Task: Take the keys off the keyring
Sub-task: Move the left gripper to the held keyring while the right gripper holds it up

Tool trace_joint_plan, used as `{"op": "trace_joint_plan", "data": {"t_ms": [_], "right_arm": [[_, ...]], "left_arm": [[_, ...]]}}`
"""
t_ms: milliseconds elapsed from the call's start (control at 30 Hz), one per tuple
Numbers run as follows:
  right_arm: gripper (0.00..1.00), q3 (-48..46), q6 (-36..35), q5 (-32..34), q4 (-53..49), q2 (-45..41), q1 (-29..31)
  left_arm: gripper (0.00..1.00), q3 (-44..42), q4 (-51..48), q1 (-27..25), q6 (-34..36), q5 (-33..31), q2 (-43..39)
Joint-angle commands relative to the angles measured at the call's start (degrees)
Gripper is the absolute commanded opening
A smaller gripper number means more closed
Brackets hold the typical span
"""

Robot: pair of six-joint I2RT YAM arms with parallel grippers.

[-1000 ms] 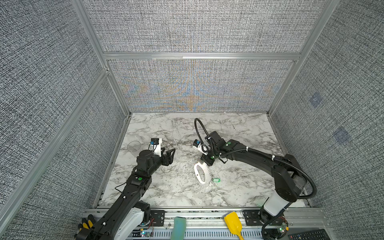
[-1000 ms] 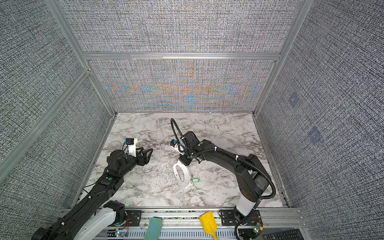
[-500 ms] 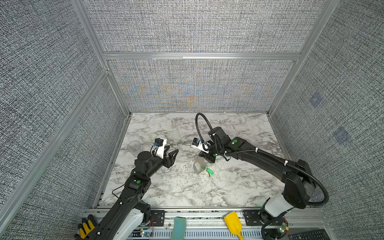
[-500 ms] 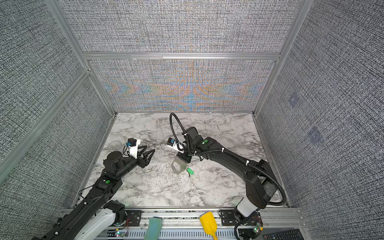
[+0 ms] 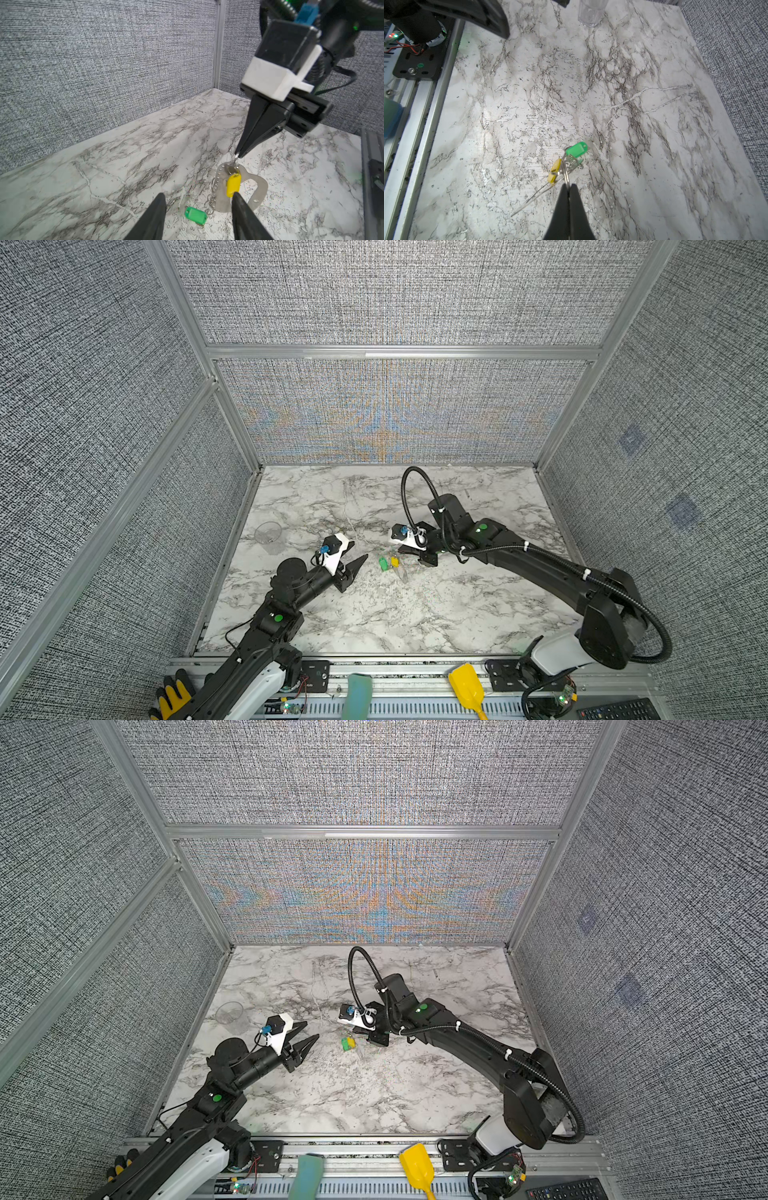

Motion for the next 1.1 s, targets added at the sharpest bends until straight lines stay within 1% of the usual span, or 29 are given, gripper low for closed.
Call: {"op": "trace_joint_plan", "data": {"t_ms": [0,100,200,467,733,967,1000,1067], "right_arm": [[0.0,-0.7,-2.8,-6.7,4.4,-0.9,-0.6],[0.0,-0.7,-3.1,-8.2,3.4,-0.8,-0.8],[0.0,-1.0,-3.4,-8.6,2.8,-0.9,-0.8],[0.0,-1.1,-2.2,-9.9,2.2,-1.0,-0.8],[0.0,-1.1,-1.9,-11.7,0.7,-1.2,-0.9],[0.0,-1.4,-1.3,-12.1,0.4,-1.8,-1.1],[0.0,-1.5,-1.0,-12.1,0.5,-1.9,-1.1],[0.0,-1.8,-0.3,-12.0,1.0,-2.2,-1.3]], "left_arm": [[0.48,0.4,2.0,-1.4,5.6,2.0,1.3],[0.41,1.4,2.4,-3.6,7.8,2.0,3.7],[0.36,2.6,2.9,-5.9,9.6,1.9,6.6],[0.28,4.9,4.6,-9.3,13.3,1.0,11.4],[0.26,6.3,3.9,-10.6,15.3,0.8,14.2],[0.25,6.9,5.0,-11.0,13.0,-0.7,16.2],[0.27,6.6,5.2,-11.1,12.4,-0.9,16.1],[0.32,5.5,6.4,-11.1,11.0,-1.4,15.4]]}}
